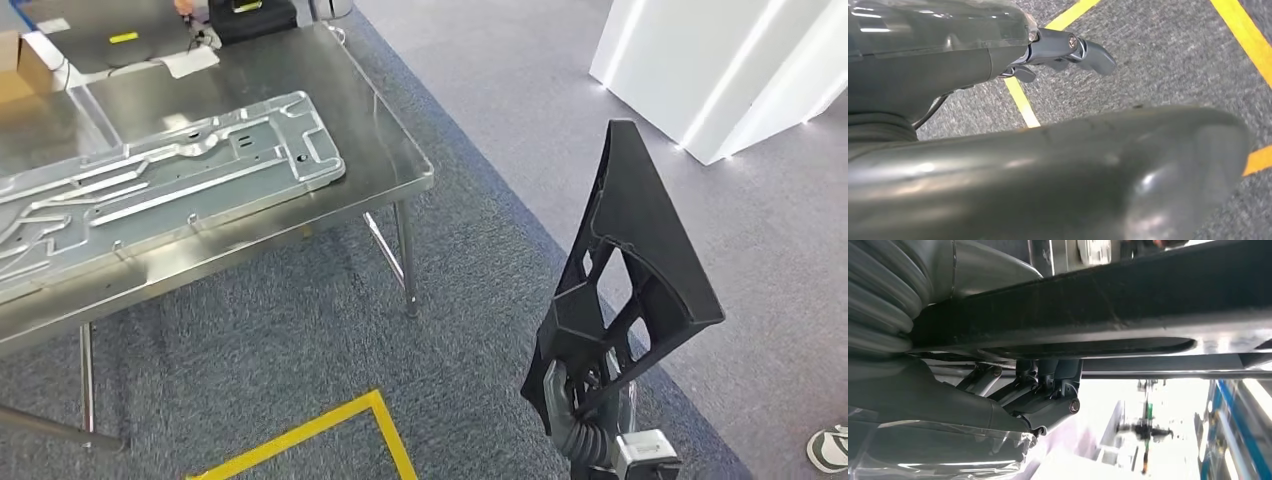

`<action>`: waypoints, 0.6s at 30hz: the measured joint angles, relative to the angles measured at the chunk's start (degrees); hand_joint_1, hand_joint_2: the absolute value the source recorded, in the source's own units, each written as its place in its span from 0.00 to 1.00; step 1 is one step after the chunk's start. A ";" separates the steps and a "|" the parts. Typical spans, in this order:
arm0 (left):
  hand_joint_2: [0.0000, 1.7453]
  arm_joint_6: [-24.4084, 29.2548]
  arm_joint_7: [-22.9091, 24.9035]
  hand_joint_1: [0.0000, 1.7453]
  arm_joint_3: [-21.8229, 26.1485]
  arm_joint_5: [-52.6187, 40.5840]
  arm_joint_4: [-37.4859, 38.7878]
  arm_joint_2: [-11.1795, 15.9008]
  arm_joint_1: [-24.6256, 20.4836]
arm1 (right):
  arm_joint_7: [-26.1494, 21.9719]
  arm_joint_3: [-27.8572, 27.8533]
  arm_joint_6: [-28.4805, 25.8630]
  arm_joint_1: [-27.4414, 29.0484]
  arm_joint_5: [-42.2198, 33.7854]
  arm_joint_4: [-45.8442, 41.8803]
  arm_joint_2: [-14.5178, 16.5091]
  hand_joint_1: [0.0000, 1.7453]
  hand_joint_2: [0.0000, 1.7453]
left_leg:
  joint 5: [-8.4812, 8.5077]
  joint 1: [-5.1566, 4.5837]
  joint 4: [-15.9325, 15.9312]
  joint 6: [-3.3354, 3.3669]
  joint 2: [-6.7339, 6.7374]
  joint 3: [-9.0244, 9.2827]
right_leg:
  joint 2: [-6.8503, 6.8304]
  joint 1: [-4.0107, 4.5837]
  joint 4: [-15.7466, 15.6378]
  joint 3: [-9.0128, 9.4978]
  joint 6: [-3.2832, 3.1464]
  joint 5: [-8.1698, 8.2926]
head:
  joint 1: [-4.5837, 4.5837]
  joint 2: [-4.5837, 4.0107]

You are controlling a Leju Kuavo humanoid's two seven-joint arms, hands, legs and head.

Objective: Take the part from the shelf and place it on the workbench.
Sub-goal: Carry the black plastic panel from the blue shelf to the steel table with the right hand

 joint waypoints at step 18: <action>0.00 0.33 -0.06 0.00 0.08 -0.07 0.00 0.12 -0.42 | 1.49 -0.02 -0.52 0.40 0.08 -0.10 -0.08 1.00 1.00 | 1.03 -0.10 -0.77 2.41 -8.38 -0.19 | 8.64 0.96 0.97 -1.46 -0.44 0.45 | -0.20 0.01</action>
